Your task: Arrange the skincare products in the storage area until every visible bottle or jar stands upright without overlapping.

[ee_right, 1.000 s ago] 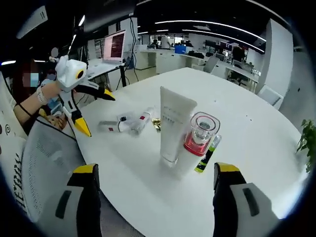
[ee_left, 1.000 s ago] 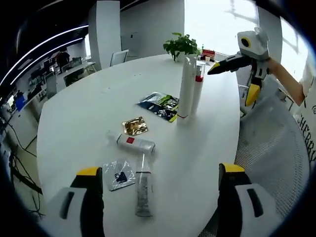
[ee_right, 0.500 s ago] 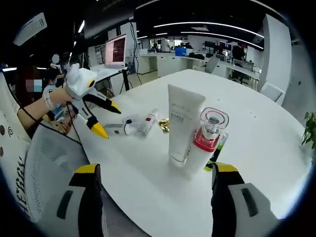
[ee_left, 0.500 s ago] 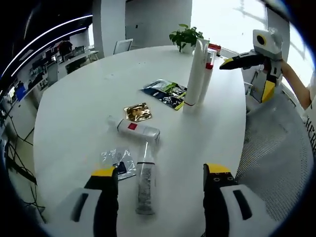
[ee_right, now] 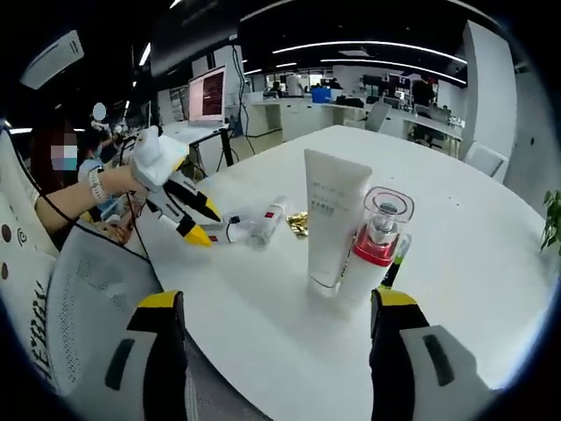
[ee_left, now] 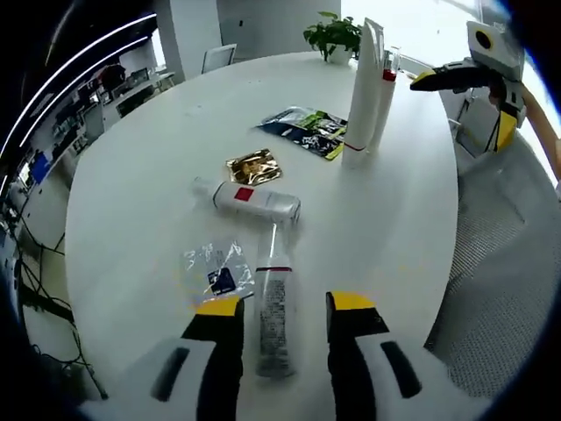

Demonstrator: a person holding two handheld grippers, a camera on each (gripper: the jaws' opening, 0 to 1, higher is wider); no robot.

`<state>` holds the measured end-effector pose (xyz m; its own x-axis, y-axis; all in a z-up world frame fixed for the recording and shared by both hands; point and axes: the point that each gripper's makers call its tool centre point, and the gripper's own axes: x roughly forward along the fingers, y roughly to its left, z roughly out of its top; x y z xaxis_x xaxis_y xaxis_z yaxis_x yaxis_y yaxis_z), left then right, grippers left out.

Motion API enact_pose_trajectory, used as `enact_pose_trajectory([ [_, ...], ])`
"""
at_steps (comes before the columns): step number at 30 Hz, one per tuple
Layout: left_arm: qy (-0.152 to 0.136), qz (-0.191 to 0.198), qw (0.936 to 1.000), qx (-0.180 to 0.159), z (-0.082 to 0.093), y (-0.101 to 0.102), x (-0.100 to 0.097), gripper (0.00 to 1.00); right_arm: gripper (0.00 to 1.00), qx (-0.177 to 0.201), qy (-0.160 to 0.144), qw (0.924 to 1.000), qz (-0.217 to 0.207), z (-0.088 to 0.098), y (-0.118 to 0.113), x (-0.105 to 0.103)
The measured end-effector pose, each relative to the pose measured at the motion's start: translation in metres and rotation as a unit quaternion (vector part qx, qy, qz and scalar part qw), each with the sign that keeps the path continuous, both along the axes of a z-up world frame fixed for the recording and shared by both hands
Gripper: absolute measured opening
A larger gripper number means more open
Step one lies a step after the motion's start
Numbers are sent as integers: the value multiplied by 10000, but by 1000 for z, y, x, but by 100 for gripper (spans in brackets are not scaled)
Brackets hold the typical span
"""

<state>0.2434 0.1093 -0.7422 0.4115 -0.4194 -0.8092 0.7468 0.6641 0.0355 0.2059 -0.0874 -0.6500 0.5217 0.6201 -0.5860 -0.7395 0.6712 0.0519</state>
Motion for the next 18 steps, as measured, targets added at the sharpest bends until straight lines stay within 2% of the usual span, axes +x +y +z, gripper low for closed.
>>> enact_pose_trajectory([
  [2, -28, -33, 10000, 73, -3, 1, 2, 29, 83, 105, -42, 9999, 0, 2, 2, -1],
  [4, -39, -61, 9999, 120, -7, 2, 2, 29, 83, 190, 6, 9998, 11, 3, 4, -2],
  [11, 53, -110, 9996, 237, -15, 3, 2, 25, 79, 265, 33, 9996, 61, -1, 8, -5],
  [15, 77, -107, 9995, 297, -15, 4, 2, 19, 73, 720, 76, 9973, 127, 1, 17, -7],
  [18, 81, -199, 9988, 451, -19, 5, 1, 19, 71, 787, 148, 9966, 194, -2, 21, -9],
])
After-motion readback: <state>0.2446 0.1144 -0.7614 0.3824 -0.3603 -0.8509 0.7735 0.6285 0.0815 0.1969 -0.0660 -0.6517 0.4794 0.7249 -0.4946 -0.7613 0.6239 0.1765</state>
